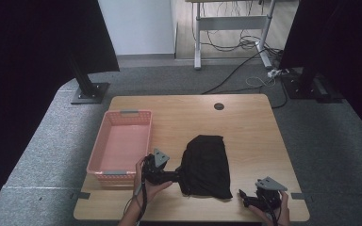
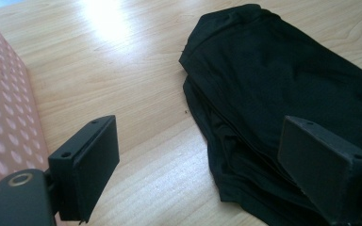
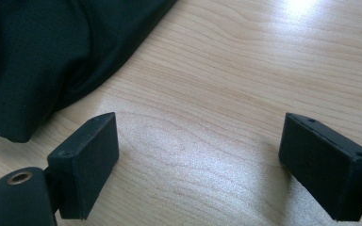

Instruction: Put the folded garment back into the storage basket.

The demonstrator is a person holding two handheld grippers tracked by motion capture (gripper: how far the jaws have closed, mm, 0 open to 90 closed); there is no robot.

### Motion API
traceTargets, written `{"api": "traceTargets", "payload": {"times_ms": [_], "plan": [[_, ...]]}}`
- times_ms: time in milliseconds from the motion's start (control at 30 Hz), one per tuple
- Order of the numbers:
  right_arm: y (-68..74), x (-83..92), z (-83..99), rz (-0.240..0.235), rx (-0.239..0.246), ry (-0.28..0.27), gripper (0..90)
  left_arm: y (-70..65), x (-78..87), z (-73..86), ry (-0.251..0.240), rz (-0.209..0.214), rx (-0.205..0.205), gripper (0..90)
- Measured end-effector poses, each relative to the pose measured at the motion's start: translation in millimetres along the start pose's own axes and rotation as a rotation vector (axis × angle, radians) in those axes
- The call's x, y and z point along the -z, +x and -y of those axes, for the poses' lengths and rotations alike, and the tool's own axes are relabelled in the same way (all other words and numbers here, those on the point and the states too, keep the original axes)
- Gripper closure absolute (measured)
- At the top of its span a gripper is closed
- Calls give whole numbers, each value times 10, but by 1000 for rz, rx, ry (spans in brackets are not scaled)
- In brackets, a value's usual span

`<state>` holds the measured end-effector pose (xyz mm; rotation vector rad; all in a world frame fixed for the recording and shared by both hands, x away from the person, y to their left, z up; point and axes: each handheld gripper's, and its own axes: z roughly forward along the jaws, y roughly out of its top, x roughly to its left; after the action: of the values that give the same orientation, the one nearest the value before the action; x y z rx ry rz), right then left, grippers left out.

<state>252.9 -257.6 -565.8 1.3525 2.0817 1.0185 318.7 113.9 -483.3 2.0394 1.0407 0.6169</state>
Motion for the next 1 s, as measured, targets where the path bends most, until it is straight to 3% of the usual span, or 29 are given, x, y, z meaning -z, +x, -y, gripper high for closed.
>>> {"api": "traceTargets", "payload": {"times_ms": [167, 433, 1000], "plan": [[0, 0, 0, -1, 1, 0, 127, -19, -66, -49, 0, 7, -13, 127], [0, 0, 0, -1, 1, 0, 127, -10, -158, -96, 2, 12, 6, 127], [1, 0, 0, -2, 2, 0, 127, -17, -300, -180, 26, 11, -19, 132]]}}
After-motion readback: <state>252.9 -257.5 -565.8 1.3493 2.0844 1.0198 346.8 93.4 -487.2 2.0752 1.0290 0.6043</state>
